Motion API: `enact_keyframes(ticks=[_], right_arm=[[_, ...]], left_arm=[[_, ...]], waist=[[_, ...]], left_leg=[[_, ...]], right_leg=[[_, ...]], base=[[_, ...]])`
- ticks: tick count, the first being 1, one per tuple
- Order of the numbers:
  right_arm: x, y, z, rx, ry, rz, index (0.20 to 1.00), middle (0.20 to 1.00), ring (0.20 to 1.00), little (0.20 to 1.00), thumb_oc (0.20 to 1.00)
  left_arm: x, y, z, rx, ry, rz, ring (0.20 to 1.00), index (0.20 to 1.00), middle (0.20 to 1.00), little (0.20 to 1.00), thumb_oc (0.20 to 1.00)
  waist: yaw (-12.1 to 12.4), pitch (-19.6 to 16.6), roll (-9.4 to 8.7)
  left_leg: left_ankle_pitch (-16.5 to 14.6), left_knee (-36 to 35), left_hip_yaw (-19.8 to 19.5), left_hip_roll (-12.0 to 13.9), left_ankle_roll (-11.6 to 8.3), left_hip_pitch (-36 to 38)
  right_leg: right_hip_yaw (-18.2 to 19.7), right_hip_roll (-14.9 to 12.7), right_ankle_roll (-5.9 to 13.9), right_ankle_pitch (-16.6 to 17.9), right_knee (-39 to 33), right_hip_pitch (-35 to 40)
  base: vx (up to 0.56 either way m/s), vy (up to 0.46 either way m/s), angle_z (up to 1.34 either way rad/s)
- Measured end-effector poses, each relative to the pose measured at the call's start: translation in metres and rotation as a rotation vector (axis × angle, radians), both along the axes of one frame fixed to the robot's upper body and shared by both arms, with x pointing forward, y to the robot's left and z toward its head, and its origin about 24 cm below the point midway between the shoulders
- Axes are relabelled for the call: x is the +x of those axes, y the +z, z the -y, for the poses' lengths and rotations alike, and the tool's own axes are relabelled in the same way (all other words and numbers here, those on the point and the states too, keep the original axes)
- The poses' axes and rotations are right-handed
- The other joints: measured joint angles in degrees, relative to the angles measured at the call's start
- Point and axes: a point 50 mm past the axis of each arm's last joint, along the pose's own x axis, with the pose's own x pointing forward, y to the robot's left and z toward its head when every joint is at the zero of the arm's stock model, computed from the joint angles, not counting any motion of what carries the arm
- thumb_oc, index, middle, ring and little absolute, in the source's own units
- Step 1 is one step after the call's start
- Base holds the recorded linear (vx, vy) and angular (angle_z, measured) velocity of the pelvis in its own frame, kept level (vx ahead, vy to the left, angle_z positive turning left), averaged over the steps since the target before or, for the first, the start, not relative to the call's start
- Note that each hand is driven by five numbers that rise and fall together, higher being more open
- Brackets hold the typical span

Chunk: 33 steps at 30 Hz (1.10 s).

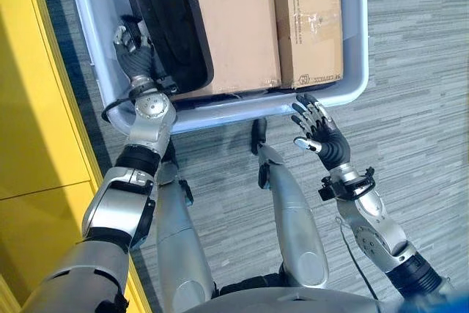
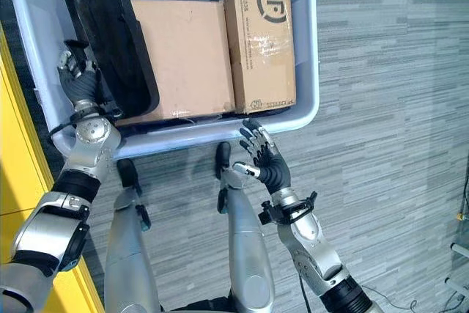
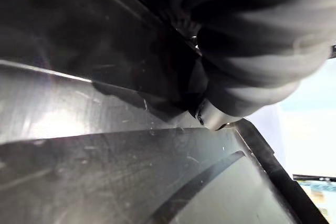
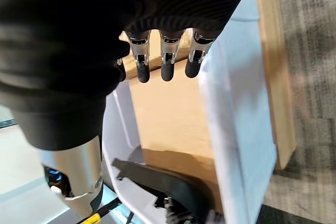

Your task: Move parts from the plastic box to the shelf.

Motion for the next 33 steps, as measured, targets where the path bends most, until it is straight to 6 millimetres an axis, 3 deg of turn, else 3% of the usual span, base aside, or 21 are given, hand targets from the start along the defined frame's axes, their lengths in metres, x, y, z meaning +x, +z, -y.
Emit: enact_keyframes(ticks=[10,13,19,23,27,30,33], right_arm=[[-0.001,-0.002,-0.001,-0.002,0.006,-0.012,1.000,1.000,1.000,1.000,1.000],[-0.002,-0.003,-0.001,-0.003,0.007,-0.015,1.000,1.000,1.000,1.000,1.000],[-0.001,-0.005,-0.001,-0.010,0.009,-0.029,1.000,1.000,1.000,1.000,1.000],[-0.002,-0.008,0.001,-0.015,0.000,-0.042,1.000,1.000,1.000,1.000,1.000],[-0.002,-0.012,0.005,-0.026,-0.002,-0.056,1.000,1.000,1.000,1.000,1.000],[-0.002,-0.013,0.007,-0.033,-0.001,-0.062,1.000,1.000,1.000,1.000,1.000],[0.000,-0.019,0.014,-0.047,-0.023,-0.089,1.000,1.000,1.000,1.000,1.000]], left_arm=[[-0.013,-0.054,0.003,-0.076,-0.024,-0.157,0.200,0.200,0.200,0.200,0.200],[-0.014,-0.058,0.003,-0.080,-0.023,-0.166,0.200,0.200,0.200,0.200,0.200],[-0.033,-0.087,0.003,-0.113,-0.036,-0.232,0.200,0.200,0.200,0.200,0.200],[-0.049,-0.091,-0.003,-0.077,-0.022,-0.213,0.200,0.200,0.200,0.200,0.200],[-0.067,-0.097,-0.016,-0.008,0.014,-0.227,0.200,0.200,0.200,0.200,0.200],[-0.080,-0.102,-0.029,-0.006,0.049,-0.239,0.200,0.200,0.200,0.200,0.200],[-0.091,-0.103,-0.028,0.036,0.028,-0.236,0.200,0.200,0.200,0.200,0.200]], waist=[[1.64,-1.31,0.62],[1.79,-1.74,0.83],[3.36,-2.75,2.79],[4.47,-3.17,3.86],[6.15,-5.11,6.41],[6.27,-6.45,7.14],[6.40,-8.56,7.22]], left_leg=[[0.74,-4.43,0.93,-0.68,0.13,7.62],[0.76,-4.48,0.98,-0.77,0.14,7.54],[1.47,-8.17,0.94,-1.37,0.37,13.95],[1.90,-10.30,0.89,-1.87,0.65,17.84],[1.82,-11.57,0.72,-2.38,0.79,20.65],[1.86,-12.61,0.77,-2.55,0.84,22.37],[1.92,-13.47,0.86,-2.63,0.95,24.09]], right_leg=[[-0.10,-0.48,0.28,-0.33,-2.21,6.42],[-0.08,-0.57,0.69,-0.58,-2.48,6.42],[-0.59,-1.03,0.83,-0.64,-4.40,12.43],[-1.32,-1.48,1.28,-0.33,-6.66,16.70],[-1.79,-1.74,1.84,0.04,-9.39,20.64],[-1.79,-1.84,2.00,0.16,-10.55,22.49],[-1.96,-1.85,2.21,0.45,-11.80,24.35]], base=[[0.01,0.001,0.00],[0.04,0.016,0.02],[0.05,0.020,0.05],[0.05,0.013,0.08],[0.07,0.019,0.06],[0.06,0.011,0.02],[0.05,0.013,0.01]])
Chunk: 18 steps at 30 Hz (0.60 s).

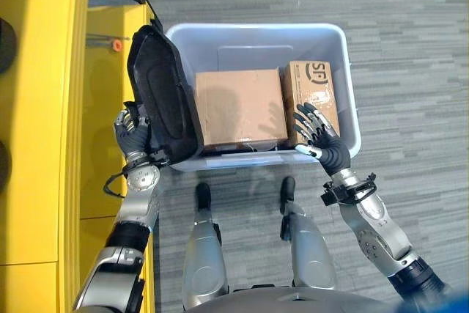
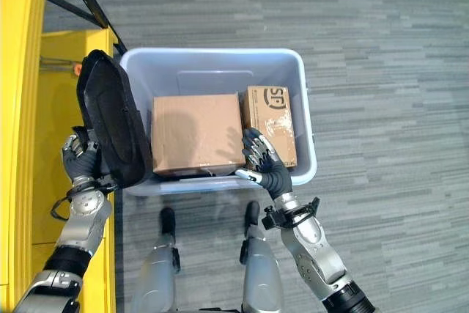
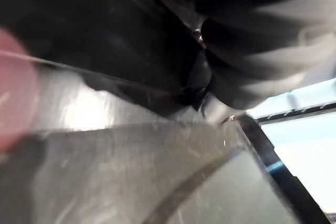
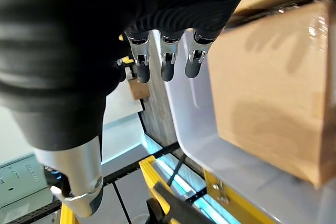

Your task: Move parts from the plastic box to the shelf.

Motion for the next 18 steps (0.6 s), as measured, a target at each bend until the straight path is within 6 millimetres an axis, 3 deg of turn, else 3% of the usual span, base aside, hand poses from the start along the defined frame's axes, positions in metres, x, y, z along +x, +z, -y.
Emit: enact_keyframes(ticks=[10,18], right_arm=[[-0.004,-0.010,0.008,-0.019,0.005,-0.046,1.000,1.000,1.000,1.000,1.000],[-0.008,-0.019,0.019,-0.032,-0.022,-0.089,1.000,1.000,1.000,1.000,1.000]], left_arm=[[-0.012,0.002,0.008,0.052,-0.128,0.011,0.200,0.200,0.200,0.200,0.200],[-0.041,-0.009,0.013,0.062,-0.255,-0.034,0.200,0.200,0.200,0.200,0.200]], waist=[[-0.26,-4.28,1.82],[-0.30,-6.88,3.56]], left_leg=[[-0.03,-2.99,1.39,-0.12,0.14,5.70],[0.00,-5.13,1.48,-0.11,0.14,10.50]], right_leg=[[-0.17,0.28,0.40,1.81,-5.85,6.47],[-0.90,0.50,0.64,2.00,-8.41,11.68]], base=[[0.04,0.001,-0.04],[0.06,-0.055,0.02]])
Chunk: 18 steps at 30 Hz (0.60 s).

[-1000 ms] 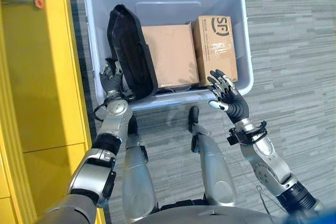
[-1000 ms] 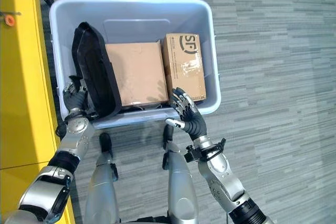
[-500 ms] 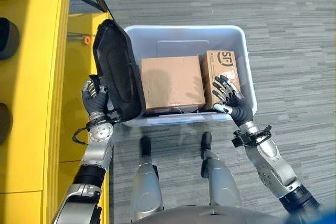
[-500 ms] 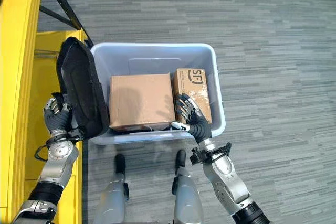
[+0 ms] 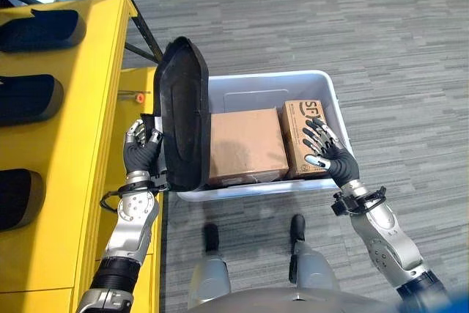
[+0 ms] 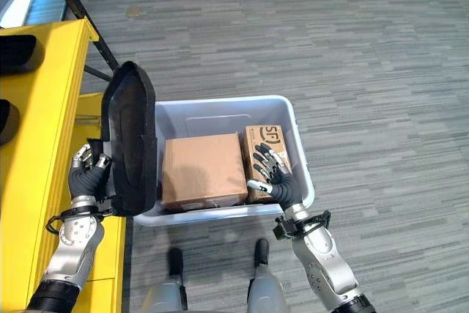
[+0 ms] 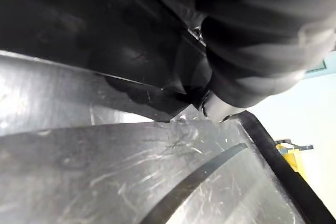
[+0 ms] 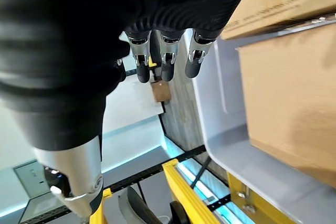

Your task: Move parts from the plastic box to the shelf.

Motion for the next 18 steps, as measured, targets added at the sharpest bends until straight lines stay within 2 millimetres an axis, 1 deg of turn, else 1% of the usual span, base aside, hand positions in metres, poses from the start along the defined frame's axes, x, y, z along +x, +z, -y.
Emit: enact_keyframes(ticks=[2,6,8,9,11,12,13,14,15,16,17,18], right_arm=[[-0.001,-0.006,0.001,-0.010,0.006,-0.027,1.000,1.000,1.000,1.000,1.000],[-0.002,-0.009,0.001,-0.014,0.019,-0.042,1.000,1.000,1.000,1.000,1.000],[-0.003,-0.010,0.001,-0.016,0.019,-0.048,1.000,1.000,1.000,1.000,1.000],[-0.003,-0.013,0.001,-0.033,0.017,-0.056,1.000,1.000,1.000,1.000,1.000],[-0.004,-0.017,0.003,-0.060,0.014,-0.066,1.000,1.000,1.000,1.000,1.000],[-0.003,-0.016,0.003,-0.060,0.014,-0.065,1.000,1.000,1.000,1.000,1.000],[-0.003,-0.016,0.002,-0.060,0.016,-0.065,1.000,1.000,1.000,1.000,1.000],[-0.002,-0.016,0.001,-0.061,0.019,-0.062,1.000,1.000,1.000,1.000,1.000],[0.000,-0.014,0.000,-0.060,0.024,-0.053,1.000,1.000,1.000,1.000,1.000],[0.001,-0.013,-0.001,-0.061,0.027,-0.048,1.000,1.000,1.000,1.000,1.000],[0.002,-0.012,-0.002,-0.062,0.032,-0.044,1.000,1.000,1.000,1.000,1.000],[0.003,-0.011,-0.003,-0.062,0.035,-0.040,1.000,1.000,1.000,1.000,1.000]], left_arm=[[-0.012,-0.004,0.002,-0.003,-0.041,-0.019,0.200,0.200,0.200,0.200,0.200],[-0.022,-0.009,0.001,-0.004,-0.061,-0.048,0.200,0.200,0.200,0.200,0.200],[-0.028,-0.012,0.000,-0.041,-0.062,-0.056,0.200,0.200,0.200,0.200,0.200],[-0.035,-0.017,-0.001,-0.060,-0.060,-0.079,0.200,0.200,0.200,0.200,0.200],[-0.043,-0.024,-0.003,-0.085,-0.051,-0.110,0.200,0.200,0.200,0.200,0.200],[-0.045,-0.026,-0.003,-0.100,-0.045,-0.115,0.200,0.200,0.200,0.200,0.200],[-0.047,-0.029,-0.001,-0.128,-0.034,-0.118,0.200,0.200,0.200,0.200,0.200],[-0.050,-0.031,0.000,-0.157,-0.029,-0.124,0.200,0.200,0.200,0.200,0.200],[-0.050,-0.032,0.000,-0.166,-0.029,-0.126,0.200,0.200,0.200,0.200,0.200],[-0.051,-0.033,0.000,-0.168,-0.030,-0.130,0.200,0.200,0.200,0.200,0.200],[-0.051,-0.033,0.000,-0.170,-0.031,-0.134,0.200,0.200,0.200,0.200,0.200],[-0.052,-0.034,0.000,-0.173,-0.031,-0.139,0.200,0.200,0.200,0.200,0.200]], waist=[[0.11,-0.41,0.28],[0.83,-1.39,1.20],[1.01,-2.06,1.39],[1.82,-2.47,1.60],[2.14,-3.44,1.94],[2.69,-3.52,2.08],[3.05,-3.63,2.19],[3.92,-3.66,2.62],[3.89,-3.64,2.66],[4.29,-3.77,2.91],[5.52,-3.98,3.76],[5.93,-3.95,4.09]], left_leg=[[-0.01,-0.78,-0.04,0.14,0.02,2.09],[-0.10,-0.97,-0.39,0.48,0.15,3.47],[-0.15,-1.03,-0.60,0.78,0.23,4.05],[-0.28,-1.00,-1.03,1.62,0.43,5.05],[-0.39,-0.86,-1.73,2.84,0.60,5.31],[-0.39,-0.68,-1.77,3.20,0.60,5.33],[-0.40,-0.58,-2.00,3.95,0.61,5.69],[-0.37,-0.28,-2.74,4.87,0.66,5.67],[-0.37,-0.23,-3.39,5.66,0.81,5.59],[-0.52,-0.42,-3.68,6.20,1.31,5.46],[-0.54,-0.52,-4.29,6.88,2.07,4.59],[0.07,-0.36,-5.13,7.13,2.97,3.35]], right_leg=[[-0.32,0.12,0.10,-0.17,-0.57,2.10],[-0.84,0.29,0.18,-0.58,-0.73,3.82],[-1.03,0.77,-0.02,-1.05,-0.44,4.37],[-1.45,1.56,-0.07,-1.66,-0.19,5.49],[-2.10,2.65,-0.75,-2.46,0.87,5.79],[-2.28,2.98,-1.01,-2.73,1.35,5.76],[-2.35,3.72,-1.55,-3.29,2.30,5.73],[-3.22,4.54,-2.18,-3.89,3.44,5.65],[-3.43,4.99,-2.86,-5.12,4.93,4.90],[-3.64,5.35,-3.46,-5.88,5.96,4.30],[-4.19,6.21,-3.97,-6.64,8.27,3.20],[-4.77,6.48,-4.03,-7.08,10.00,2.06]], base=[[0.02,-0.064,0.04],[0.02,-0.146,0.06],[0.00,-0.142,0.06],[-0.02,-0.206,0.08],[-0.03,-0.227,0.10],[-0.10,-0.282,0.04],[-0.09,-0.196,0.04],[-0.11,-0.197,0.10],[-0.08,-0.100,0.18],[-0.20,-0.169,0.15],[-0.16,-0.117,0.13],[-0.19,-0.109,0.46]])
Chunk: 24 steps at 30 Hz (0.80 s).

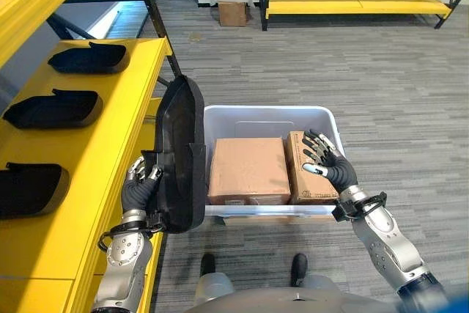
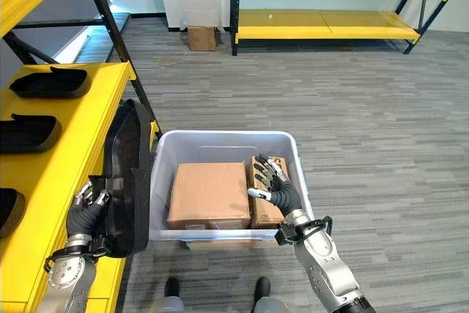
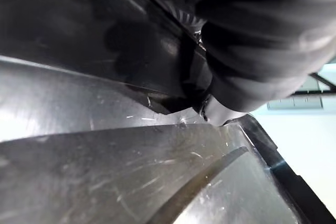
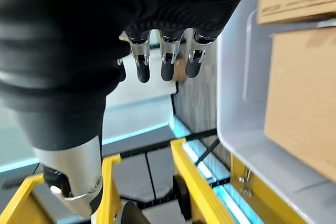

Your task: Move parts from the plastic box to the shelf.

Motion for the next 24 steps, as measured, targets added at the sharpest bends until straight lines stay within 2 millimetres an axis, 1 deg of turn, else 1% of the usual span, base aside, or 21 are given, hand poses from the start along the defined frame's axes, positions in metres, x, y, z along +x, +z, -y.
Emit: enact_keyframes(ticks=[1,2,3,4,5,6,7,8,9,10,11,12,13,14,16,17,19,21,22,23,24], right_arm=[[0.000,0.001,0.000,-0.001,-0.001,0.003,1.000,1.000,1.000,1.000,1.000],[0.001,0.001,0.000,-0.005,-0.001,0.005,1.000,1.000,1.000,1.000,1.000],[0.003,0.003,0.000,-0.019,0.003,0.013,1.000,1.000,1.000,1.000,1.000],[0.003,0.004,-0.001,-0.032,0.010,0.020,1.000,1.000,1.000,1.000,1.000],[0.003,0.004,-0.003,-0.048,0.016,0.028,1.000,1.000,1.000,1.000,1.000],[0.005,0.002,-0.002,-0.050,0.006,0.021,1.000,1.000,1.000,1.000,1.000],[0.005,0.001,-0.001,-0.050,-0.001,0.015,1.000,1.000,1.000,1.000,1.000],[0.003,0.000,0.002,-0.042,-0.022,0.011,1.000,1.000,1.000,1.000,1.000],[0.003,0.000,0.005,-0.040,-0.039,0.012,1.000,1.000,1.000,1.000,1.000],[0.001,-0.001,0.008,-0.039,-0.057,0.007,1.000,1.000,1.000,1.000,1.000],[0.000,-0.002,0.011,-0.038,-0.070,0.005,1.000,1.000,1.000,1.000,1.000],[0.000,-0.001,0.016,-0.041,-0.089,0.008,1.000,1.000,1.000,1.000,1.000],[0.000,-0.001,0.019,-0.041,-0.106,0.009,1.000,1.000,1.000,1.000,1.000],[-0.001,-0.002,0.023,-0.044,-0.122,0.003,1.000,1.000,1.000,1.000,1.000],[-0.002,-0.005,0.024,-0.042,-0.132,-0.010,1.000,1.000,1.000,1.000,1.000],[-0.005,-0.008,0.021,-0.029,-0.129,-0.023,1.000,1.000,1.000,1.000,1.000],[-0.006,-0.010,0.017,-0.024,-0.119,-0.034,1.000,1.000,1.000,1.000,1.000],[-0.006,-0.011,0.016,-0.025,-0.113,-0.037,1.000,1.000,1.000,1.000,1.000],[-0.006,-0.011,0.015,-0.026,-0.112,-0.039,1.000,1.000,1.000,1.000,1.000],[-0.006,-0.012,0.015,-0.024,-0.113,-0.039,1.000,1.000,1.000,1.000,1.000],[-0.005,-0.013,0.015,-0.023,-0.115,-0.043,1.000,1.000,1.000,1.000,1.000]], left_arm=[[0.005,0.003,0.003,-0.005,-0.018,0.017,0.200,0.200,0.200,0.200,0.200],[0.006,0.003,0.005,-0.008,-0.027,0.019,0.200,0.200,0.200,0.200,0.200],[0.010,0.007,0.008,-0.005,-0.048,0.035,0.200,0.200,0.200,0.200,0.200],[0.010,0.010,0.008,0.001,-0.053,0.041,0.200,0.200,0.200,0.200,0.200],[0.013,0.018,0.005,0.036,-0.070,0.060,0.200,0.200,0.200,0.200,0.200],[0.017,0.021,0.005,0.053,-0.081,0.068,0.200,0.200,0.200,0.200,0.200],[0.018,0.021,0.005,0.058,-0.083,0.064,0.200,0.200,0.200,0.200,0.200],[0.017,0.019,0.006,0.056,-0.084,0.059,0.200,0.200,0.200,0.200,0.200],[0.018,0.019,0.007,0.052,-0.085,0.062,0.200,0.200,0.200,0.200,0.200],[0.020,0.020,0.009,0.048,-0.092,0.069,0.200,0.200,0.200,0.200,0.200],[0.021,0.020,0.011,0.045,-0.100,0.075,0.200,0.200,0.200,0.200,0.200],[0.021,0.022,0.015,0.040,-0.113,0.087,0.200,0.200,0.200,0.200,0.200],[0.024,0.023,0.019,0.035,-0.129,0.093,0.200,0.200,0.200,0.200,0.200],[0.029,0.024,0.027,0.023,-0.156,0.108,0.200,0.200,0.200,0.200,0.200],[0.034,0.027,0.034,0.020,-0.186,0.122,0.200,0.200,0.200,0.200,0.200],[0.033,0.026,0.034,0.028,-0.188,0.117,0.200,0.200,0.200,0.200,0.200],[0.032,0.025,0.033,0.035,-0.187,0.106,0.200,0.200,0.200,0.200,0.200],[0.032,0.025,0.033,0.042,-0.191,0.106,0.200,0.200,0.200,0.200,0.200],[0.031,0.025,0.033,0.042,-0.190,0.105,0.200,0.200,0.200,0.200,0.200],[0.032,0.026,0.032,0.045,-0.188,0.109,0.200,0.200,0.200,0.200,0.200],[0.032,0.026,0.031,0.048,-0.187,0.110,0.200,0.200,0.200,0.200,0.200]], waist=[[-0.33,-0.35,-0.19],[0.03,-0.13,0.34],[0.87,-0.16,0.57],[1.50,0.13,1.19],[1.45,-0.05,-1.73],[1.82,0.94,-3.92],[1.79,0.91,-4.45],[0.68,0.87,-4.88],[-0.51,0.80,-4.78],[-1.37,0.06,-4.91],[-1.71,-0.92,-3.92],[-2.60,-1.90,-2.89],[-3.41,-2.40,-1.50],[-4.76,-2.66,-0.73],[-4.06,-2.52,-0.84],[-3.90,-2.66,-1.64],[-2.99,-2.95,-2.61],[-2.53,-2.92,-2.69],[-2.25,-3.02,-2.60],[-1.18,-3.05,-2.35],[-1.09,-3.02,-2.33]], left_leg=[[1.16,0.25,-2.77,0.10,0.90,-2.16],[2.23,0.07,-3.61,0.12,2.27,-3.64],[2.61,-0.35,-4.38,-0.15,7.49,-6.25],[2.71,-1.19,-4.33,-0.19,11.18,-7.60],[-5.10,-1.73,-3.51,-0.98,12.93,-9.40],[-4.24,4.28,-1.86,-3.15,8.93,-11.66],[-3.73,8.67,-0.52,-3.76,6.66,-12.20],[-4.89,15.50,0.75,-5.24,3.16,-10.43],[-6.24,19.28,0.86,-5.79,0.98,-7.19],[-6.93,21.24,0.64,-6.09,-0.57,-3.30],[-7.12,20.53,0.34,-5.87,-1.07,-1.07],[-6.72,17.09,0.45,-5.80,-1.29,3.42],[-5.95,12.53,1.63,-5.41,-1.93,5.97],[-5.69,7.38,3.99,-5.30,-1.78,6.73],[-4.92,3.61,5.83,-5.31,-1.95,8.97],[-5.15,2.83,5.19,-5.76,-2.90,9.92],[-5.54,2.87,4.53,-6.84,-3.48,9.51],[-6.07,3.01,3.46,-8.15,-4.17,9.29],[-6.17,2.57,3.25,-8.48,-4.03,9.35],[-6.75,1.54,2.91,-9.29,-3.09,9.24],[-7.19,1.38,1.95,-9.84,-2.52,8.32]], right_leg=[[-2.01,-0.35,-0.87,-1.76,2.52,-2.05],[-3.44,-0.23,-1.14,-2.73,4.61,-3.19],[-4.28,-0.79,-1.80,-5.14,9.55,-6.99],[-4.62,-0.65,-3.12,-6.48,12.24,-8.80],[-5.20,-2.21,-5.68,-9.00,14.24,-11.59],[-7.87,-5.24,-7.40,-8.14,13.67,-11.41],[-8.89,-5.93,-7.71,-7.22,11.73,-10.65],[-11.42,-6.73,-7.76,-5.14,6.78,-7.04],[-13.38,-6.88,-7.50,-4.36,3.68,-4.00],[-15.27,-6.50,-6.54,-3.38,0.95,-1.64],[-15.94,-6.04,-6.32,-3.15,0.06,-1.00],[-16.77,-4.97,-6.00,-2.90,-0.54,-0.89],[-18.23,-4.72,-5.89,-1.81,-0.12,-0.86],[-20.19,-5.02,-5.74,-1.31,-0.16,-0.81],[-20.74,-4.81,-5.26,-0.80,0.12,-0.57],[-20.91,-5.18,-4.55,-0.29,0.22,-0.19],[-21.16,-6.86,-3.41,0.82,-0.02,0.39],[-22.32,-8.15,-2.64,1.80,-0.44,1.41],[-22.59,-8.54,-2.21,2.07,-0.45,1.64],[-22.96,-9.14,-1.30,2.44,-0.42,1.52],[-23.91,-9.92,-1.04,2.99,-0.39,1.33]], base=[[-0.15,-0.083,0.70],[-0.27,-0.166,1.00],[-0.21,-0.124,0.70],[-0.24,-0.130,1.07],[-0.14,-0.045,1.10],[-0.13,-0.050,1.17],[0.00,0.035,1.04],[-0.01,0.092,1.07],[-0.02,0.133,1.27],[-0.04,0.104,0.94],[-0.04,0.184,0.72],[-0.04,0.222,0.59],[-0.05,0.286,0.90],[-0.01,0.146,0.78],[-0.02,0.140,0.35],[-0.06,0.208,0.10],[-0.11,0.259,0.22],[-0.10,0.230,0.42],[-0.12,0.271,0.52],[-0.12,0.267,0.52],[-0.15,0.360,0.60]])
